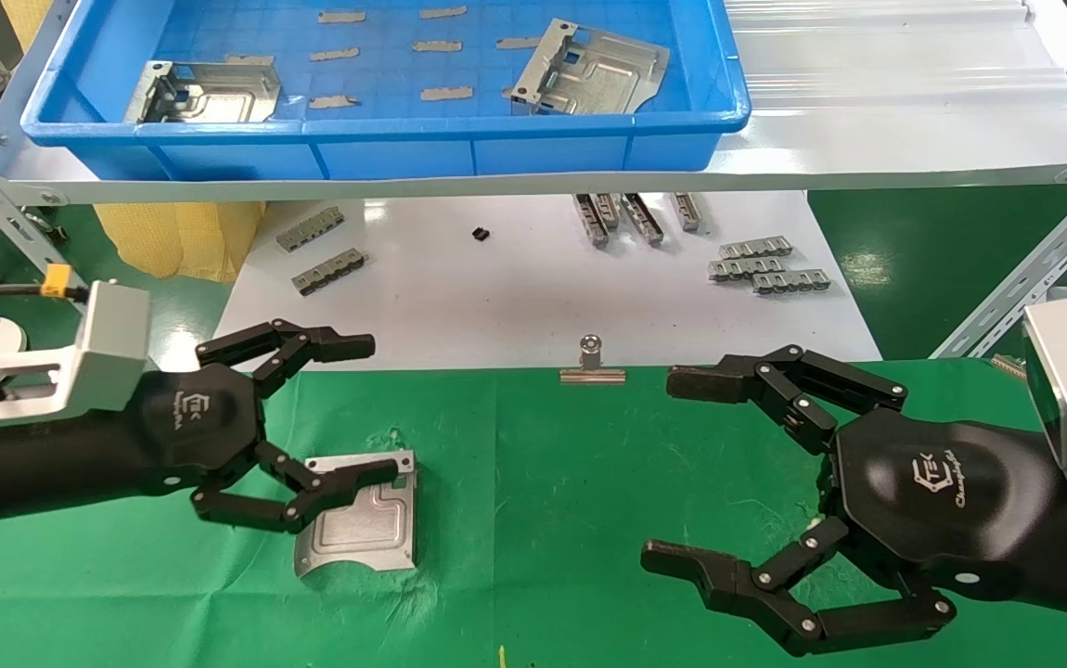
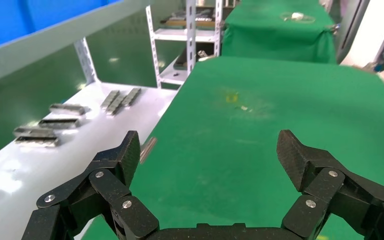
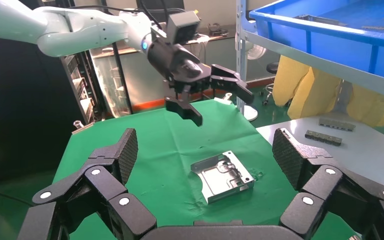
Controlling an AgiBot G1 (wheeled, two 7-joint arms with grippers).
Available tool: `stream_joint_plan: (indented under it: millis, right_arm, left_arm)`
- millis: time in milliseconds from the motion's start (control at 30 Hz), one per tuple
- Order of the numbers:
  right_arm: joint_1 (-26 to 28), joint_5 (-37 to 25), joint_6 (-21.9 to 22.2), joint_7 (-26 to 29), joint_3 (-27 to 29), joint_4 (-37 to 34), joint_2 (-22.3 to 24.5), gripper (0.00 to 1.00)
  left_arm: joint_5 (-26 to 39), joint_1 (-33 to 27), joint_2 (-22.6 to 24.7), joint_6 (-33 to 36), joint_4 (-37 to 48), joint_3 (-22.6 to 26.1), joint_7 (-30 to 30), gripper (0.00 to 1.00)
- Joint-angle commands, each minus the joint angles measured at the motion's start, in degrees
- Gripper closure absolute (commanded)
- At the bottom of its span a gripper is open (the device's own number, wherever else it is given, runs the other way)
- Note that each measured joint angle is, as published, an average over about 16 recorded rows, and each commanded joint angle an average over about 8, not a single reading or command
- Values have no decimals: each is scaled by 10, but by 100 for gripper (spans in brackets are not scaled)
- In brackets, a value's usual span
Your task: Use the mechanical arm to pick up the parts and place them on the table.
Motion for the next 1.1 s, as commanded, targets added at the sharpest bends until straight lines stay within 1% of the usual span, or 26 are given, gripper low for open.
stream_joint_plan:
  millis: [33, 633, 767, 967, 1100]
  right_arm:
    - [0, 0, 0, 0, 0, 0, 0, 0]
    - [0, 0, 0, 0, 0, 0, 0, 0]
    - [0, 0, 0, 0, 0, 0, 0, 0]
    - [0, 0, 0, 0, 0, 0, 0, 0]
    - [0, 0, 0, 0, 0, 0, 0, 0]
  left_arm:
    - [-7, 13, -8, -2, -25, -10, -14, 0]
    - [-73, 126, -75, -21, -245, -100, -144, 0]
    - [-84, 146, -87, -24, -283, -116, -165, 0]
    - [-94, 160, -95, -26, -312, -127, -177, 0]
    - [-93, 158, -94, -26, -307, -126, -175, 0]
